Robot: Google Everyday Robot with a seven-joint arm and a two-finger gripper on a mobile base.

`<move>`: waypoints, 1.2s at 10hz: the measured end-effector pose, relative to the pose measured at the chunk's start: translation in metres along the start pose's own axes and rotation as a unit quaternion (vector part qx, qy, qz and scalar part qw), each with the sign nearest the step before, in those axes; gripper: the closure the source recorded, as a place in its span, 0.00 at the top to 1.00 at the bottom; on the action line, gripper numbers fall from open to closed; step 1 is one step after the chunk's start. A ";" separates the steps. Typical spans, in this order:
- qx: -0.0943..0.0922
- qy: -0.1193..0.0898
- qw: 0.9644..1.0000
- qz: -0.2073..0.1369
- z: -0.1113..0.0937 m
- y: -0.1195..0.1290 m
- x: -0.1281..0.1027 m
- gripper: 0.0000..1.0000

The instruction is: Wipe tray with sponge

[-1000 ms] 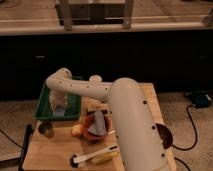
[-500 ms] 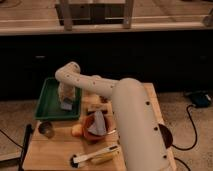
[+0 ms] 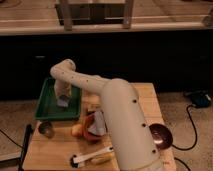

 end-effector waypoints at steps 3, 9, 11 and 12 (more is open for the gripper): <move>0.014 -0.012 0.999 -0.031 0.003 -0.015 -0.009 0.00; 0.022 -0.022 0.999 -0.041 0.002 -0.016 -0.020 0.00; 0.022 -0.022 0.999 -0.040 0.001 -0.014 -0.019 0.00; 0.022 -0.022 0.999 -0.040 0.002 -0.015 -0.019 0.00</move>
